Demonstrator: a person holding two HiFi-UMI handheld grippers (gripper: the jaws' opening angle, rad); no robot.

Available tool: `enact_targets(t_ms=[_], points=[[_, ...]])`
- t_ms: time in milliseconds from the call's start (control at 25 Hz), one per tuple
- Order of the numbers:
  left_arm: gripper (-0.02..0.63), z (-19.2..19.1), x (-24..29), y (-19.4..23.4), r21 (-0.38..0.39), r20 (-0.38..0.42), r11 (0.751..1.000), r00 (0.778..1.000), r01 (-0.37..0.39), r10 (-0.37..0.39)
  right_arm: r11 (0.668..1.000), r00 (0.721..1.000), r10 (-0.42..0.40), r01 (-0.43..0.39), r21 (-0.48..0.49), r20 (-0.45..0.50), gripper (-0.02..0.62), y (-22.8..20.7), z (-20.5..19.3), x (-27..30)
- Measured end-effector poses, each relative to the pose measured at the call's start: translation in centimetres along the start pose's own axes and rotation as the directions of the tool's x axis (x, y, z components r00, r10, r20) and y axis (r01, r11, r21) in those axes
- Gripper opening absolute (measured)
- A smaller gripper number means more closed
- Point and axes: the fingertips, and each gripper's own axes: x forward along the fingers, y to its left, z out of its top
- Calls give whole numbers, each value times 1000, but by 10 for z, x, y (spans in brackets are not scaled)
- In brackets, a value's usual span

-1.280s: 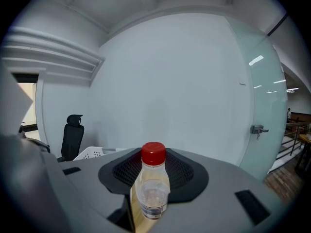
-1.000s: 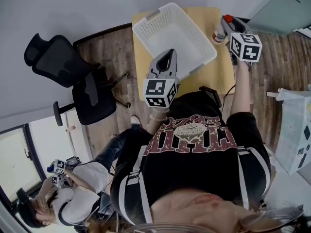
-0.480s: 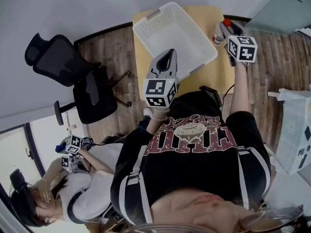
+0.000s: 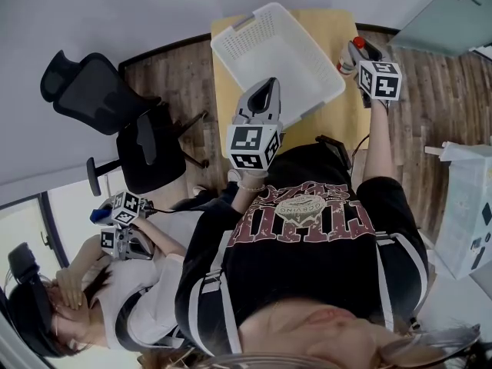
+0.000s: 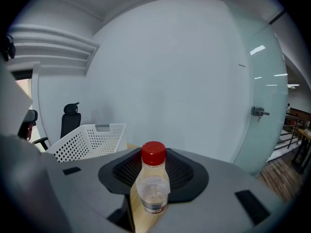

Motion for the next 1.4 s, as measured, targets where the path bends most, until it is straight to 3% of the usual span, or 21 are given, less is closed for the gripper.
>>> enact_targets(t_ms=[720,1400], points=[[46,-2,0,7,-4,-1,1000,1000,-24,24,1000,999,-12,13,15,-52,160,-3,-44,19],[46,-2,-4,10,-8,4,999,999,-35,35,1000,998,-25,26,11,-49,160,-1,-57,15]])
